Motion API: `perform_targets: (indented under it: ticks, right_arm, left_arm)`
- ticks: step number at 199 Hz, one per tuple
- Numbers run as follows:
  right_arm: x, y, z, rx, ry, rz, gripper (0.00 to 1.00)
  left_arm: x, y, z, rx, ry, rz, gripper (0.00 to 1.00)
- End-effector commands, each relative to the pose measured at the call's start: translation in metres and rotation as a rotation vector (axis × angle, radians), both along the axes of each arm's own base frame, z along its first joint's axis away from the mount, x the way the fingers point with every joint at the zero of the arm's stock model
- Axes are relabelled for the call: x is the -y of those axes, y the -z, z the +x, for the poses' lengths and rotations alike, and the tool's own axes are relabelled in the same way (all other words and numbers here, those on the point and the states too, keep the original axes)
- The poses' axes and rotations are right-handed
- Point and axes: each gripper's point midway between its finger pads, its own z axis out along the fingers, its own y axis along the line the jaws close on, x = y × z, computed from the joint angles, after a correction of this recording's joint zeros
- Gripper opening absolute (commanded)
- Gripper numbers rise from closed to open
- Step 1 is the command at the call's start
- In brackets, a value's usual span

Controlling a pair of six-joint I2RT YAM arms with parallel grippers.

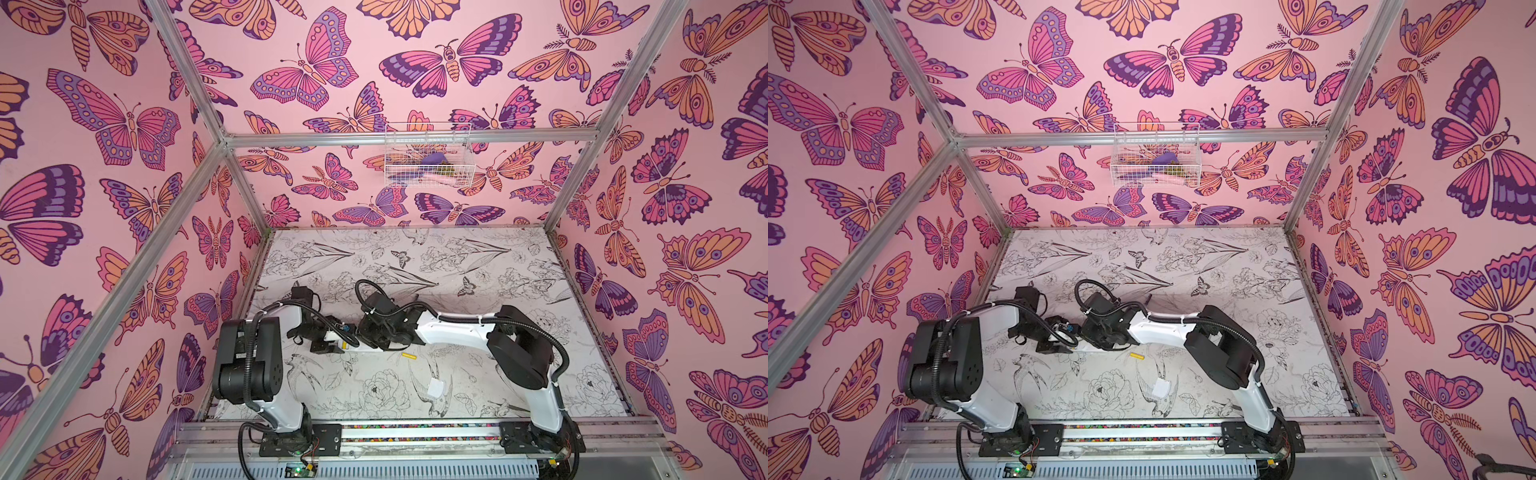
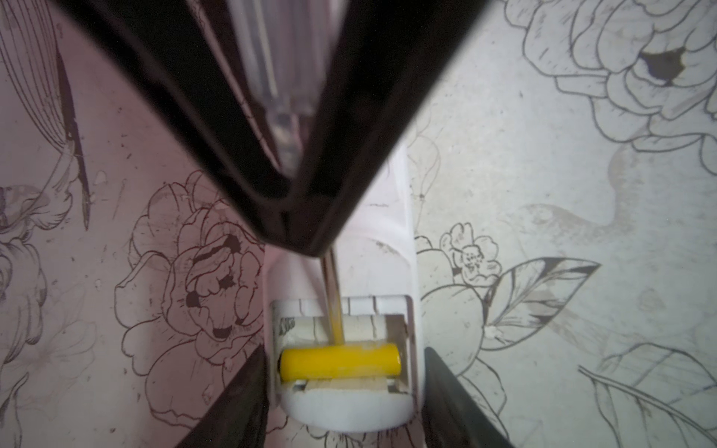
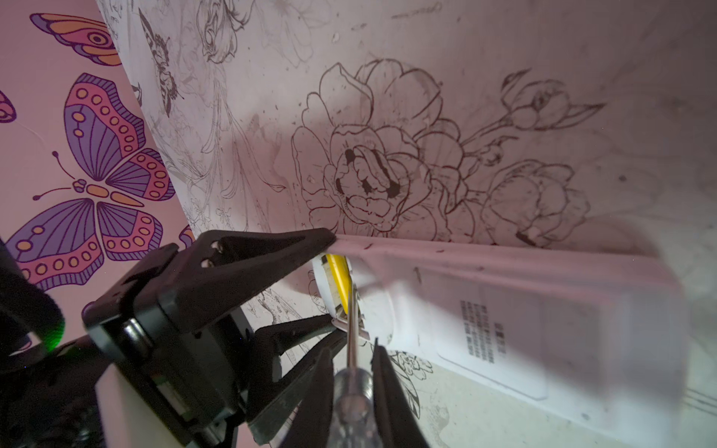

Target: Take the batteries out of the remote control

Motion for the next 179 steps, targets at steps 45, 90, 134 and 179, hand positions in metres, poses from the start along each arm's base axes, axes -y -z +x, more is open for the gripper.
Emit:
perform_targets:
  ticks: [45,90,134,179]
  right_arm:
    - [-0.014,0.017,-0.001,-0.002,-0.072,0.096,0.0]
    - [-0.01,0.013,0.006,0.001,-0.071,0.138,0.0]
    - [0.011,0.019,0.011,0.001,-0.046,0.123,0.0]
    - [0.007,0.009,0.013,0.007,-0.05,0.178,0.0]
  left_arm:
    - [0.003,0.013,-0.023,-0.056,0.049,0.024,0.57]
    - [0.002,0.013,-0.023,-0.054,0.046,0.026,0.57]
    - [0.003,0.012,-0.022,-0.054,0.04,0.022,0.64]
    - [0.008,-0.011,-0.017,0.01,-0.005,-0.008,0.84]
